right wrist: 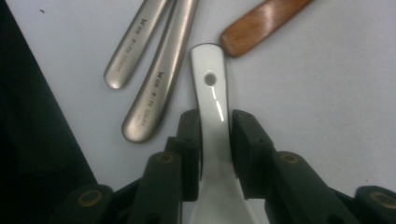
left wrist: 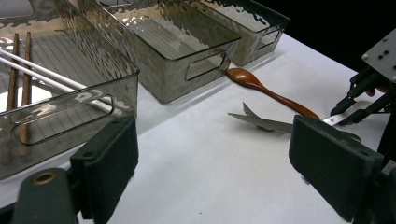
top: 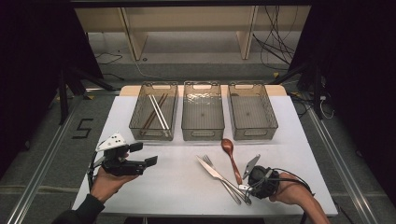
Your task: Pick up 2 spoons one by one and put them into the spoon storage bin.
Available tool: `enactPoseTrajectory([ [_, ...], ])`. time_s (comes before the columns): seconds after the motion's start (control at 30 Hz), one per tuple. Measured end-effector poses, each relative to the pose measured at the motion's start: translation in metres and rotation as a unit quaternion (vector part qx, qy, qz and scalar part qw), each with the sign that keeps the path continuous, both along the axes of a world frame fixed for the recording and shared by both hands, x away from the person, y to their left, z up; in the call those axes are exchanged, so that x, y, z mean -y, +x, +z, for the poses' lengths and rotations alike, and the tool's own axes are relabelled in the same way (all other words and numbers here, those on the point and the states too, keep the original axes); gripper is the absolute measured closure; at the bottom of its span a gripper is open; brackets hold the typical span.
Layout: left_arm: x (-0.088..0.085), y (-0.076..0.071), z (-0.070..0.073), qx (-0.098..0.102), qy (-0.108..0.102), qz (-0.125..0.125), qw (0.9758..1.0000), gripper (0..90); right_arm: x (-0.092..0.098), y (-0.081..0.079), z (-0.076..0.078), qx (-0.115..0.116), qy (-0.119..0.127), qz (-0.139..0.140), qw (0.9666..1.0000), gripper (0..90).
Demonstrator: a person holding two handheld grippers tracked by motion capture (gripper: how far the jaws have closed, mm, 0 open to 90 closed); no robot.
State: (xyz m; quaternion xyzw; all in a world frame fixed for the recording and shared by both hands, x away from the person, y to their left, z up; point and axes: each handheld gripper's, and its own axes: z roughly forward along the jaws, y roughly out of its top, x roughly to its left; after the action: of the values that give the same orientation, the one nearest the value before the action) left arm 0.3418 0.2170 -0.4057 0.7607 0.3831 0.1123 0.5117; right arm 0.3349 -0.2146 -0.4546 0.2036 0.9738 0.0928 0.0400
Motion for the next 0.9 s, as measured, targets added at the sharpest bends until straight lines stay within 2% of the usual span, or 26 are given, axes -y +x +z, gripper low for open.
enactPoseTrajectory([
  [0.33, 0.0, 0.001, -0.001, -0.003, 0.003, -0.002, 1.0, 15.3, -0.002, -0.002, 0.001, 0.007, -0.009, 0.033, 0.9994, 76.1],
  [0.4, 0.0, 0.001, -0.001, -0.003, 0.001, -0.001, 1.0, 15.3, -0.001, -0.002, 0.003, 0.013, -0.007, 0.032, 0.9994, 76.2],
  [0.6, 0.0, 0.001, -0.001, -0.003, 0.001, -0.001, 1.0, 15.3, 0.0, 0.0, 0.009, 0.022, 0.019, 0.026, 0.9992, 76.5],
  [0.9, 0.0, 0.001, -0.001, -0.003, 0.001, -0.001, 1.0, 15.3, 0.0, 0.0, 0.02, 0.036, 0.049, -0.001, 0.9981, 76.5],
])
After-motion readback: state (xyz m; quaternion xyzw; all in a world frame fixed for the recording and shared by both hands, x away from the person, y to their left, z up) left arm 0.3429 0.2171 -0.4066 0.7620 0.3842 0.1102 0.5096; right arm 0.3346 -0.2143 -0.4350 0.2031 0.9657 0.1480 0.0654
